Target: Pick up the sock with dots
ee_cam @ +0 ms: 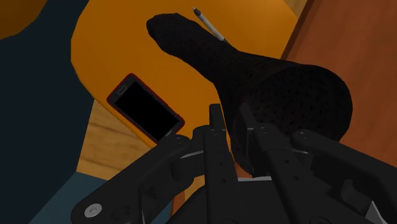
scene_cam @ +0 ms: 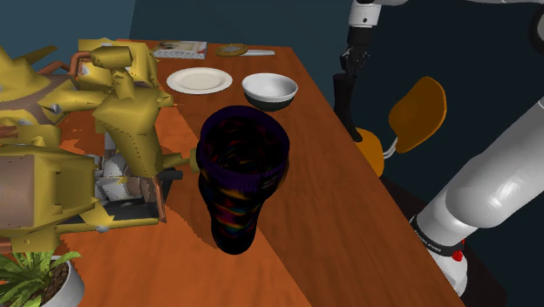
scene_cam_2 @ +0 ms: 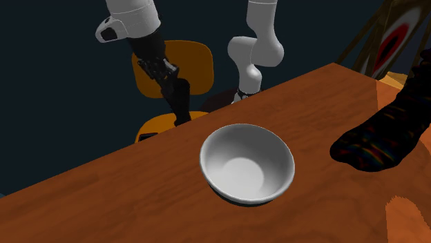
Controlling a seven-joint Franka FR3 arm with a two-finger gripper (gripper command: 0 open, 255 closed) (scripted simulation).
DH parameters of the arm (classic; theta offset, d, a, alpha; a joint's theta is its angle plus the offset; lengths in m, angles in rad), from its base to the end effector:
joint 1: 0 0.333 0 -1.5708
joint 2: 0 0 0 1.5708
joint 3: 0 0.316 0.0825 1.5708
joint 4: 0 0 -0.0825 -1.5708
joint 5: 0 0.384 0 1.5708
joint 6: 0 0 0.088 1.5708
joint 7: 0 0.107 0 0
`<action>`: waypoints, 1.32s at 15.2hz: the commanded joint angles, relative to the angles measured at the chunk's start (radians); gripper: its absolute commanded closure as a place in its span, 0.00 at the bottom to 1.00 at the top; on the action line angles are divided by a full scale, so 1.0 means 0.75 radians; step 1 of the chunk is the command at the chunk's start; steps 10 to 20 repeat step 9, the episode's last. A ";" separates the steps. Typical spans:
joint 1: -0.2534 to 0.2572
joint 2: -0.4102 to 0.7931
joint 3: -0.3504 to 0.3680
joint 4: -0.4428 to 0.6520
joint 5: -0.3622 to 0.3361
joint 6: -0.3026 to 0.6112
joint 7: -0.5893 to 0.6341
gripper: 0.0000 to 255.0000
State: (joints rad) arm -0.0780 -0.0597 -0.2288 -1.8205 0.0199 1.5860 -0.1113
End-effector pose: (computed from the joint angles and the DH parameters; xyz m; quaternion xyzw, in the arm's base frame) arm 0.4999 -0.1589 0.5404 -0.9912 0.0974 0.0827 0.0345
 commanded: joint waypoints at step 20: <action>0.001 0.012 0.001 0.158 0.003 -0.146 0.005 1.00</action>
